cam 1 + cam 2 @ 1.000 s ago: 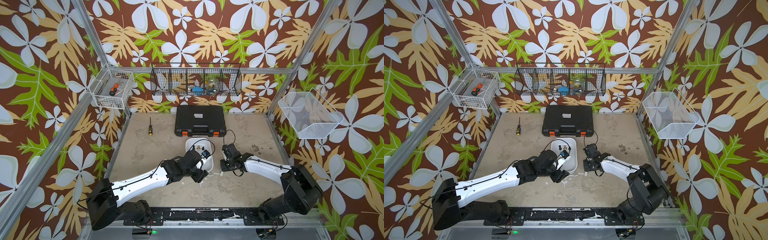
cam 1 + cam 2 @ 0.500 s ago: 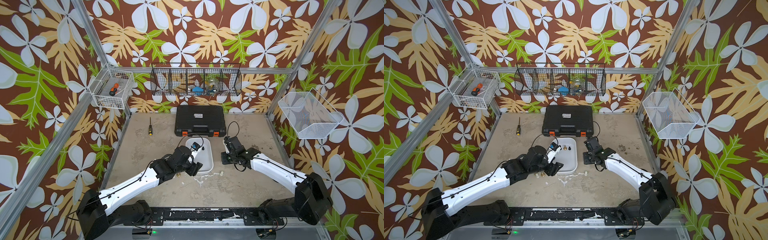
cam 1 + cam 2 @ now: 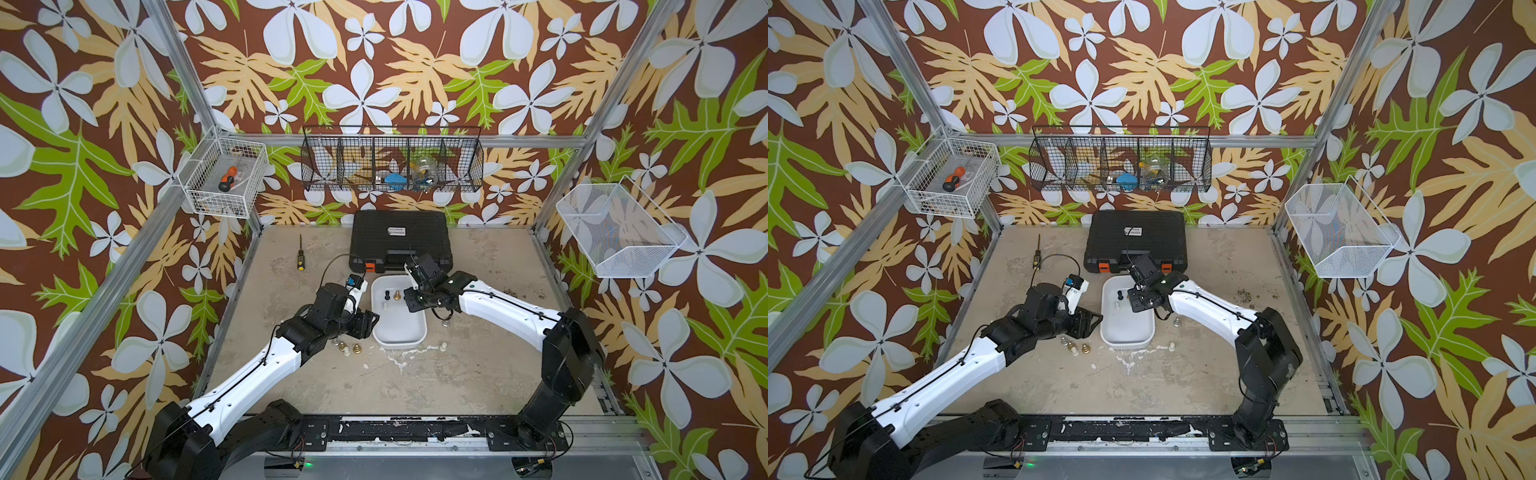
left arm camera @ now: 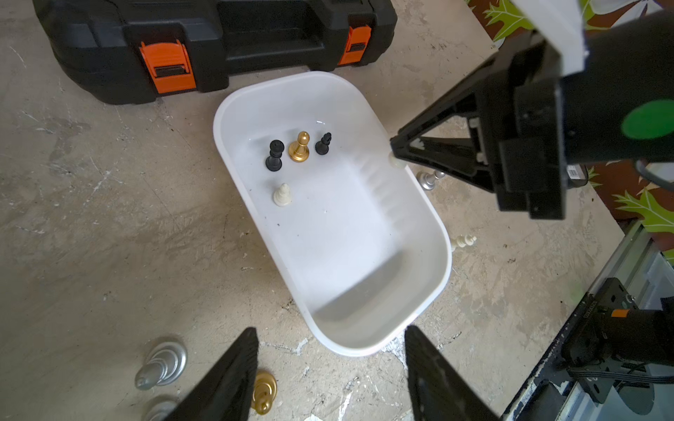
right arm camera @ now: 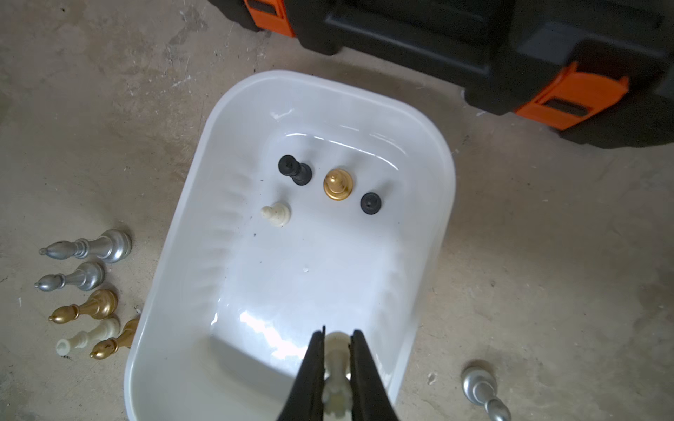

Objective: Put the chess pieces into the storage box
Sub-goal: Place the chess piece in the storage box.

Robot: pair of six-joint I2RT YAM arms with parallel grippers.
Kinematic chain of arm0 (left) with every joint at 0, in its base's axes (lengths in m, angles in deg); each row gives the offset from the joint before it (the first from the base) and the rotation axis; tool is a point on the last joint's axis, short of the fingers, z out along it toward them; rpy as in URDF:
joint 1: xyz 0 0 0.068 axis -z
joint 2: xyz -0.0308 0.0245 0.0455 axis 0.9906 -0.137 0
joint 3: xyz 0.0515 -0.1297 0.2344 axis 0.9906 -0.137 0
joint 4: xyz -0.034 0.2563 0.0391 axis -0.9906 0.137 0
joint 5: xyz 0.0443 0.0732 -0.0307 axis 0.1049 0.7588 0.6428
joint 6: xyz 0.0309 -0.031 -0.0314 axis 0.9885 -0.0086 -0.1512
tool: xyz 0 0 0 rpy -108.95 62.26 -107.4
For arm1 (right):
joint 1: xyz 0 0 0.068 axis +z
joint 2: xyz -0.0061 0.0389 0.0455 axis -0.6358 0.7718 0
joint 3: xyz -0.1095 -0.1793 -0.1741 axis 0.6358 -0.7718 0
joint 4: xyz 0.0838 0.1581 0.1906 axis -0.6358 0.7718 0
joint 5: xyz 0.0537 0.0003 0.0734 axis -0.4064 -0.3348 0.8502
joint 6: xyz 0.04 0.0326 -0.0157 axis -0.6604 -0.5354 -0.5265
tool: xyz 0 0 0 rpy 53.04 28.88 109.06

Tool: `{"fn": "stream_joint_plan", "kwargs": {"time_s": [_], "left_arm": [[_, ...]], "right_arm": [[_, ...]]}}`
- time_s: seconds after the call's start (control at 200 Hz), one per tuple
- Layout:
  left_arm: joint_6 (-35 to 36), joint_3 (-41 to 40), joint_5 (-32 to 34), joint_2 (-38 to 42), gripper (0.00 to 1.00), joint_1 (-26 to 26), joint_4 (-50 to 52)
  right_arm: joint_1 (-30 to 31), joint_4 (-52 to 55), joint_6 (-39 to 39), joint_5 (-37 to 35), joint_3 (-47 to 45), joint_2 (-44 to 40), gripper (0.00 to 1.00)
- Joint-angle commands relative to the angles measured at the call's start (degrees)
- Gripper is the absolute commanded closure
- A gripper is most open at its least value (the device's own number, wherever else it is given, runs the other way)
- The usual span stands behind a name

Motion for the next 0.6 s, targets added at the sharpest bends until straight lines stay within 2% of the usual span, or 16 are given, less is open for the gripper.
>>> {"fn": "stream_joint_plan", "kwargs": {"time_s": [0.0, 0.235, 0.595], "left_arm": [[0.1, -0.4, -1.5, 0.0, 0.34, -0.1, -0.8], [0.5, -0.4, -2.2, -0.1, 0.35, -0.1, -0.8], [0.5, -0.5, -2.7, 0.3, 0.35, -0.1, -1.4]], "right_arm": [[0.8, 1.8, 1.6, -0.4, 3.2, 3.8, 0.91], [1.7, 0.9, 2.1, -0.4, 6.4, 11.0, 0.91], [1.7, -2.6, 1.6, -1.2, 7.4, 16.1, 0.90]]}}
